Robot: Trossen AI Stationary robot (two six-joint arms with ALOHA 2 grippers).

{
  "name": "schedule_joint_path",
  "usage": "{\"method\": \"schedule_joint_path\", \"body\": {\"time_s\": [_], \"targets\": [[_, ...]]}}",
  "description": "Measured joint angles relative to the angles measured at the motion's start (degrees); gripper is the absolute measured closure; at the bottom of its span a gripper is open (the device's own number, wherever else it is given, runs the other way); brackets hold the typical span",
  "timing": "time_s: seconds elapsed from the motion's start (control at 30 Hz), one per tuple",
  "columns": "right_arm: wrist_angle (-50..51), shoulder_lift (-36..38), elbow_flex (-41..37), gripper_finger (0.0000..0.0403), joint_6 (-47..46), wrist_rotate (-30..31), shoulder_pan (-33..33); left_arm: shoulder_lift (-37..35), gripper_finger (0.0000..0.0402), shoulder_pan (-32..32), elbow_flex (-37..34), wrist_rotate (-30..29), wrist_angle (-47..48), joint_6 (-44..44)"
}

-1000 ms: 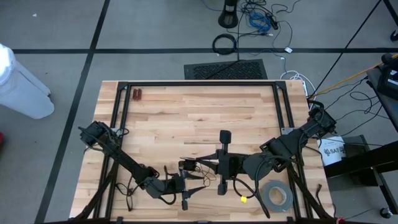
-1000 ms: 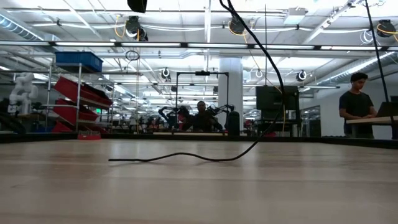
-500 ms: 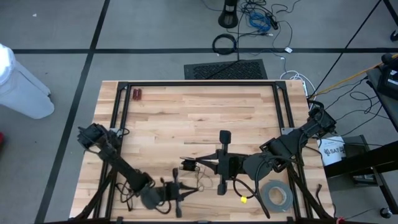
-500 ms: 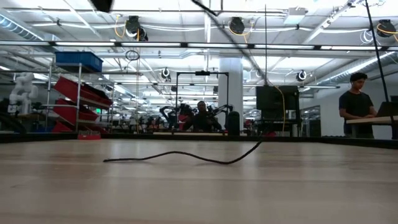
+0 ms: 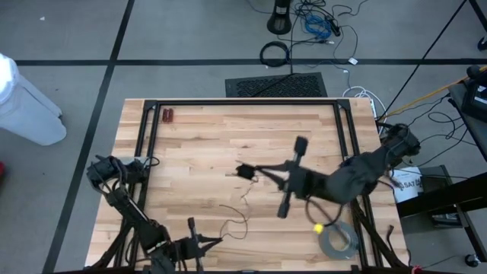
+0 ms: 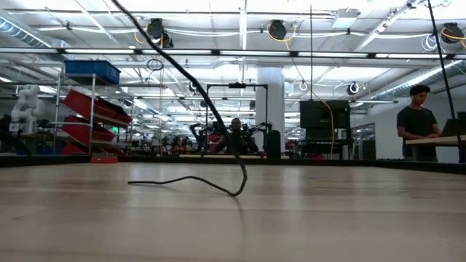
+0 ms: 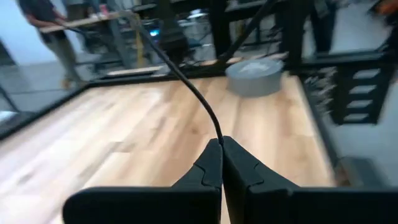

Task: Coil cords
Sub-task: Coil the black wire on the spool

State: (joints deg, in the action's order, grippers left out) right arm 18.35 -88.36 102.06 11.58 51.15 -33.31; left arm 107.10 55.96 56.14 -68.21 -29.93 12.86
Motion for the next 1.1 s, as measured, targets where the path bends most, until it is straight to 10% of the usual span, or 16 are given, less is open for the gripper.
{"method": "schedule_joint_path", "body": {"time_s": [0.47,1.1], "targets": [[-3.72,8.39,0.00,0.0403,5.85,0.32,-2.88,-0.17,0.0398,-0.10,0.00,-2.51,20.12,17.10],[3.02,8.98,-0.02,0.0403,3.24,-0.47,-2.85,-6.21,0.0252,-0.44,0.26,0.12,19.32,14.09]]}}
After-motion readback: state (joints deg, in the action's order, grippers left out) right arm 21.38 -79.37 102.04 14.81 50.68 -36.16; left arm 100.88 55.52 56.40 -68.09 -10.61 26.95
